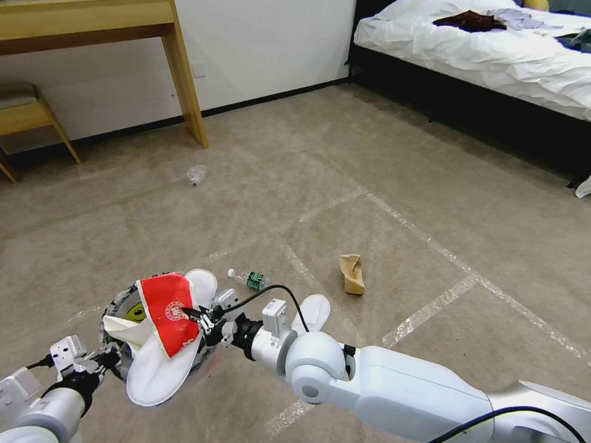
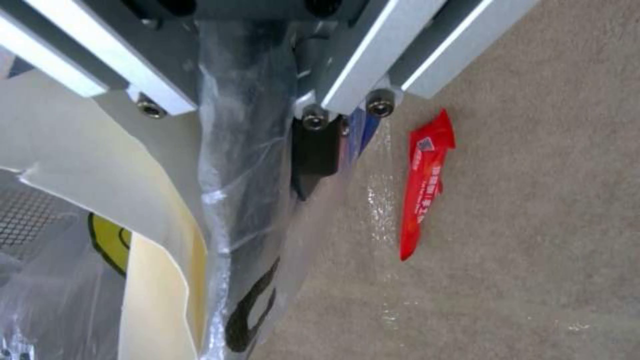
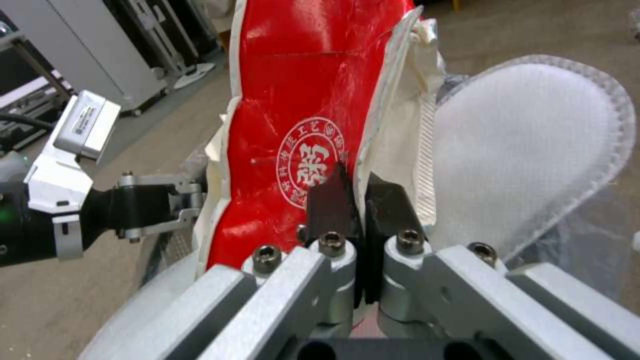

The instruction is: Pick up the trash bin and place the garbage on the floor into it.

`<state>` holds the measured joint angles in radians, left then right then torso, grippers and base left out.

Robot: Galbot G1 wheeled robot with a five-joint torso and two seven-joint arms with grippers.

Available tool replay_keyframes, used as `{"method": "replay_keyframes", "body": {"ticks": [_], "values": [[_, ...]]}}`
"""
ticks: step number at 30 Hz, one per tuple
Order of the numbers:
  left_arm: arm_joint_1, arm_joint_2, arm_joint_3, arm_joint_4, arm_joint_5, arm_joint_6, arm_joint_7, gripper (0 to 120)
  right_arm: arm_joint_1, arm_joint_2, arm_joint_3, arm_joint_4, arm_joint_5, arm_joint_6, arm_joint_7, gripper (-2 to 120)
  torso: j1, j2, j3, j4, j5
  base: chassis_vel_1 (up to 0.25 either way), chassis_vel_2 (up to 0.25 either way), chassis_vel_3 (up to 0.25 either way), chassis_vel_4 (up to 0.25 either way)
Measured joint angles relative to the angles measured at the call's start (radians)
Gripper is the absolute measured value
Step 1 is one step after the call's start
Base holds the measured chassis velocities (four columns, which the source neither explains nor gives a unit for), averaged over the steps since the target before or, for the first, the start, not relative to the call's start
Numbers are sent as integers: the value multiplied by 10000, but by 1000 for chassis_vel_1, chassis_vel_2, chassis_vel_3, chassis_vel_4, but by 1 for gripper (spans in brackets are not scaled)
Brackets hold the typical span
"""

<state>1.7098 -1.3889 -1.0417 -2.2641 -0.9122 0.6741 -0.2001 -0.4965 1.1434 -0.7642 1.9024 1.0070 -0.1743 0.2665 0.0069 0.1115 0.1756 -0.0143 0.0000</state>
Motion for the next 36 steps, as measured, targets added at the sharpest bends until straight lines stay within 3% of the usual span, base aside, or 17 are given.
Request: {"method": "replay_keyframes", "body": {"ticks": [17, 36], "values": [[-6, 0, 71, 44, 18, 2, 26, 1, 132, 336, -82, -447, -104, 133, -77, 0, 0, 0, 0, 1, 0, 0, 0, 0, 0], [-86, 24, 109, 136, 34, 2, 32, 1, 296, 165, -172, -644, -378, -112, 79, 0, 0, 0, 0, 0, 0, 0, 0, 0, 0]]}}
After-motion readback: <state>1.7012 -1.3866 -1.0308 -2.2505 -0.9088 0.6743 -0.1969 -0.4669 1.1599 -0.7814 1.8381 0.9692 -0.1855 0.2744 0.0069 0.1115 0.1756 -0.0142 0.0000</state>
